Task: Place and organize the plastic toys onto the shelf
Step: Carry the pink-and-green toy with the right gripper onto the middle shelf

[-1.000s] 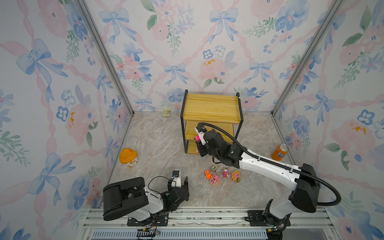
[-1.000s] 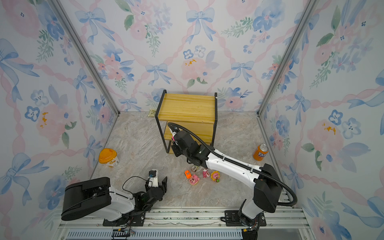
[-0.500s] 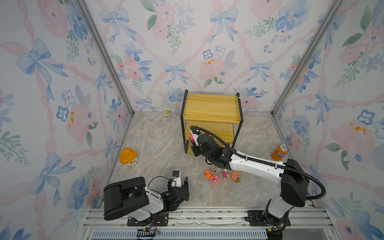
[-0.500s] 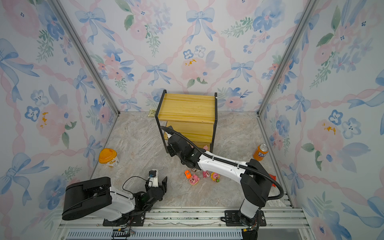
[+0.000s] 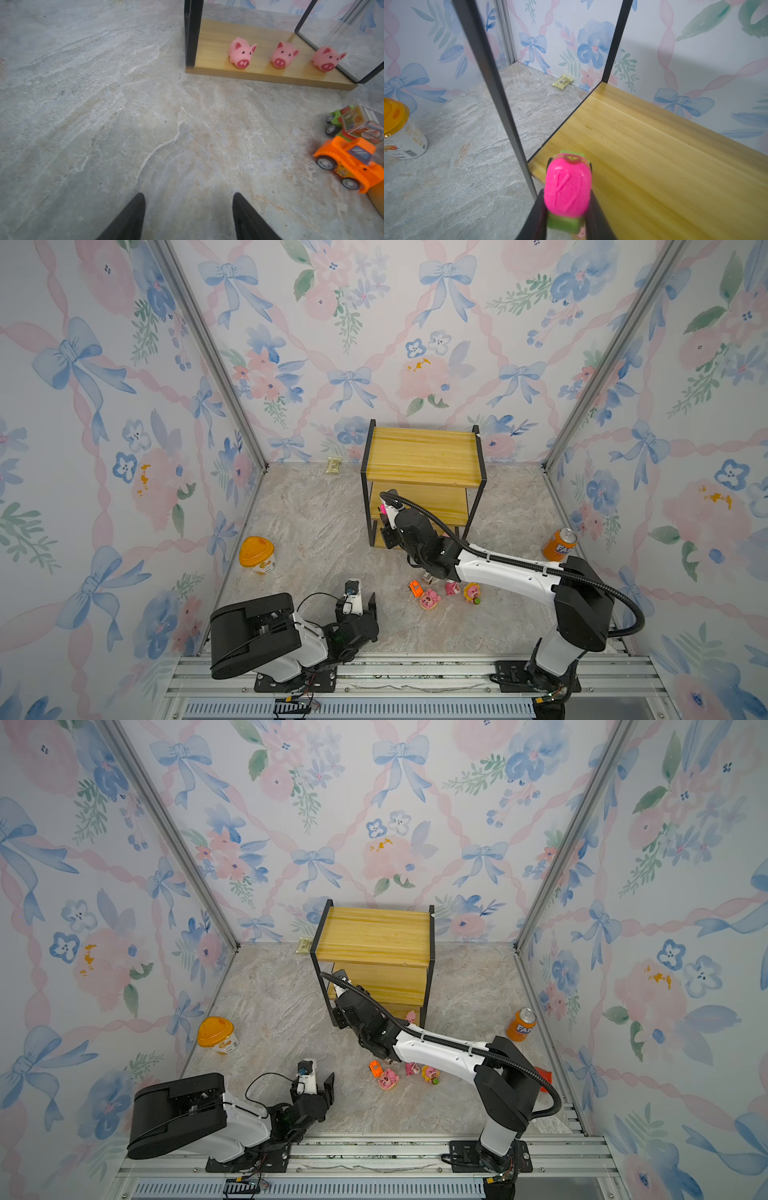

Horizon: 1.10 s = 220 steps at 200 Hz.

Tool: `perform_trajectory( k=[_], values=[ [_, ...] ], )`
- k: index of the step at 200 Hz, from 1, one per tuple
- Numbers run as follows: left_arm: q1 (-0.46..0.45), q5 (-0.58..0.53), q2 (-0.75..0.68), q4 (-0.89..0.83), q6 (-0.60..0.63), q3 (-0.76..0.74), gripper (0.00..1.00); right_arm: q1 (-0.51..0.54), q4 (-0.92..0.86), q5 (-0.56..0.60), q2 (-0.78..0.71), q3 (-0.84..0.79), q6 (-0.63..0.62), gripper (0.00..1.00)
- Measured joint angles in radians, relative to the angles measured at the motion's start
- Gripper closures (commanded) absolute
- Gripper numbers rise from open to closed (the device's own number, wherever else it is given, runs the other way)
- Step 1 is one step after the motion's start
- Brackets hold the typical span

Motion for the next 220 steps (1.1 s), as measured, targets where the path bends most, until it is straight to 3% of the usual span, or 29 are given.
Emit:
perform_trajectory(
  k=[79, 220],
  values=[
    [0.0, -0.004, 0.012, 0.015, 0.0, 0.0, 0.32, -0.014, 0.132, 0.044, 0.052, -0.019, -0.037, 0.77],
    [0.006, -0.015, 0.044, 0.048, 0.0, 0.003, 0.32, -0.071, 0.182, 0.01, 0.091, -0.019, -0.039, 0.76]
  ],
)
